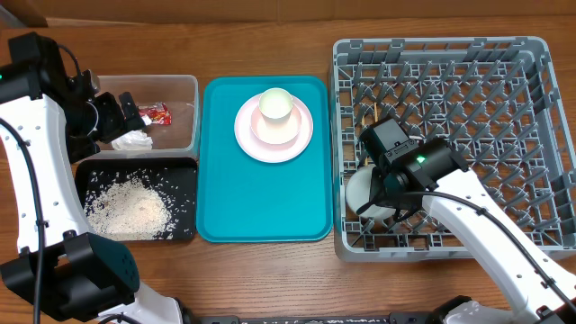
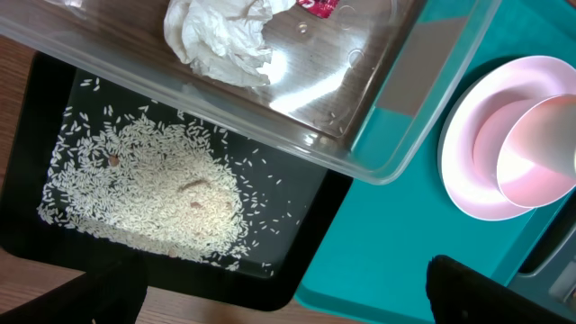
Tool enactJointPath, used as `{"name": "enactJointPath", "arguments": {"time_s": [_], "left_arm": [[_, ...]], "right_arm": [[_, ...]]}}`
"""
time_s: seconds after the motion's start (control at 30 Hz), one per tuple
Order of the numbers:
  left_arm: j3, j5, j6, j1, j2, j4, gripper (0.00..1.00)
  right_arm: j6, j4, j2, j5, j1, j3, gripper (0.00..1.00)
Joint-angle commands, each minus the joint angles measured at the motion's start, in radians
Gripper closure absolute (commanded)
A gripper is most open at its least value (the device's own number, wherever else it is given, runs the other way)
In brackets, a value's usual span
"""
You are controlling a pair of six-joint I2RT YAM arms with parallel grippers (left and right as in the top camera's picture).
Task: Sort waste into correct bins and load items into the dishwasher
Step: 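Raise the right gripper and move it over the pink cup on the plate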
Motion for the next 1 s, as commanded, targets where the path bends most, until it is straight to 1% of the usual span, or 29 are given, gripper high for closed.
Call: {"name": "enactJointPath", "arguments": {"time_s": [0.0, 0.1, 0.13, 0.17, 0.23, 0.37, 0.47, 0.6, 0.97], "left_arm": [[0.017, -0.005, -0.004, 0.003, -0.004, 0.001, 0.00], [0.017, -0.006, -0.004, 0.003, -0.004, 0.001, 0.00], [0.017, -0.006, -0.003, 0.003, -0.004, 0.001, 0.00], [0.017, -0.006, -0.003, 0.003, -0.004, 0.001, 0.00], [0.017, -0.006, -0.004, 0.003, -0.004, 0.001, 0.00], [0.017, -0.005, -0.003, 0.003, -0.004, 0.001, 0.00], [0.017, -0.006, -0.003, 0.003, -0.004, 0.001, 0.00], [0.017, -0.006, -0.004, 0.003, -0.004, 0.001, 0.00], [0.017, -0.005, -0.004, 0.003, -0.004, 0.001, 0.00]], "right_arm": [[0.017, -0.001, -0.003, 0.013, -0.002, 0.052, 0.82], [0.018, 0.002, -0.014, -0.090, -0.002, 0.112, 0.82], [0.018, 0.036, -0.021, -0.193, 0.001, 0.141, 0.81], [0.018, 0.071, -0.026, -0.256, 0.005, 0.151, 0.79], [0.022, 0.147, -0.033, -0.332, 0.021, 0.153, 0.77], [0.029, 0.204, -0.032, -0.327, 0.059, 0.152, 0.76], [0.029, 0.205, -0.032, -0.281, 0.089, 0.152, 0.75], [0.019, 0.204, -0.032, -0.270, 0.115, 0.152, 0.73], [0.017, 0.208, -0.032, -0.270, 0.119, 0.152, 0.71]]}}
